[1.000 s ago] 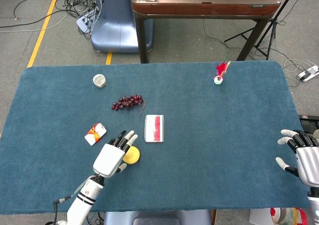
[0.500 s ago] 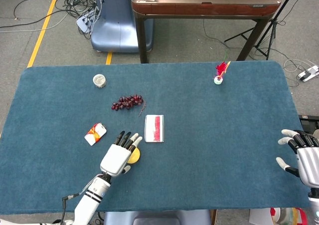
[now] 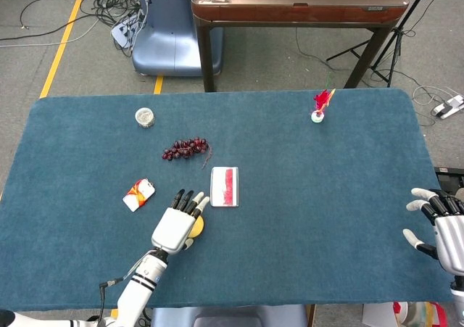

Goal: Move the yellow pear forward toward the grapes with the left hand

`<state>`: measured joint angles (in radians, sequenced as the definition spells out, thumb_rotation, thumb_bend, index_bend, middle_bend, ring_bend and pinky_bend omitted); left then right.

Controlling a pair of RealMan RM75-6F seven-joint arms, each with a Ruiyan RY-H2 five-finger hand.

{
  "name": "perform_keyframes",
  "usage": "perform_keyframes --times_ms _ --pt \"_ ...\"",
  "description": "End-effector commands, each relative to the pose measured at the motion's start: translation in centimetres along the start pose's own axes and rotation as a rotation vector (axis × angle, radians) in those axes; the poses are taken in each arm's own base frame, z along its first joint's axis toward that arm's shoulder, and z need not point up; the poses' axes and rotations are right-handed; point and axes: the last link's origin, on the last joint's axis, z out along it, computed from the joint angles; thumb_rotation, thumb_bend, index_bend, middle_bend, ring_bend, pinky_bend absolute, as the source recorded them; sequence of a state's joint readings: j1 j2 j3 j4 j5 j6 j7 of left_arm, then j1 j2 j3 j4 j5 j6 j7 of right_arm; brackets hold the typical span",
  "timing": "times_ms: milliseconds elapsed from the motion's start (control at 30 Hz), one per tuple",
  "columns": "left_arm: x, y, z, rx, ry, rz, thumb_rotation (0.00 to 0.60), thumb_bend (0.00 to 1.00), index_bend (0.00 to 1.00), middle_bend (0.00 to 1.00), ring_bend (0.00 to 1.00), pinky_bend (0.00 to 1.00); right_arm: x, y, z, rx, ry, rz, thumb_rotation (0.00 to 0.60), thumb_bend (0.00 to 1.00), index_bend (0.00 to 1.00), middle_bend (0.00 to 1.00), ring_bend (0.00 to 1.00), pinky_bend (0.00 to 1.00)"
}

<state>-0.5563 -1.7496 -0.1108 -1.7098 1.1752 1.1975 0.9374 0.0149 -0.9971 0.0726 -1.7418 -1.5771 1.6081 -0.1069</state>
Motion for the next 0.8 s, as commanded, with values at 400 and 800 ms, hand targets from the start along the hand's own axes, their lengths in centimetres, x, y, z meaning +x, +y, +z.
perform_keyframes --times_ms 400,800 --pt "-0.4 -0.4 1.4 0.043 0.024 0.018 0.600 0.00 0.00 0.00 0.00 0.00 0.3 0.1 0.0 -0.002 0.009 0.003 0.600 0.10 0.46 0.30 0.22 0.33" --pt "-0.3 -1.1 2.4 0.097 0.053 0.048 0.600 0.00 0.00 0.00 0.00 0.00 0.6 0.2 -0.1 -0.004 0.024 0.006 0.600 0.10 0.46 0.30 0.22 0.33"
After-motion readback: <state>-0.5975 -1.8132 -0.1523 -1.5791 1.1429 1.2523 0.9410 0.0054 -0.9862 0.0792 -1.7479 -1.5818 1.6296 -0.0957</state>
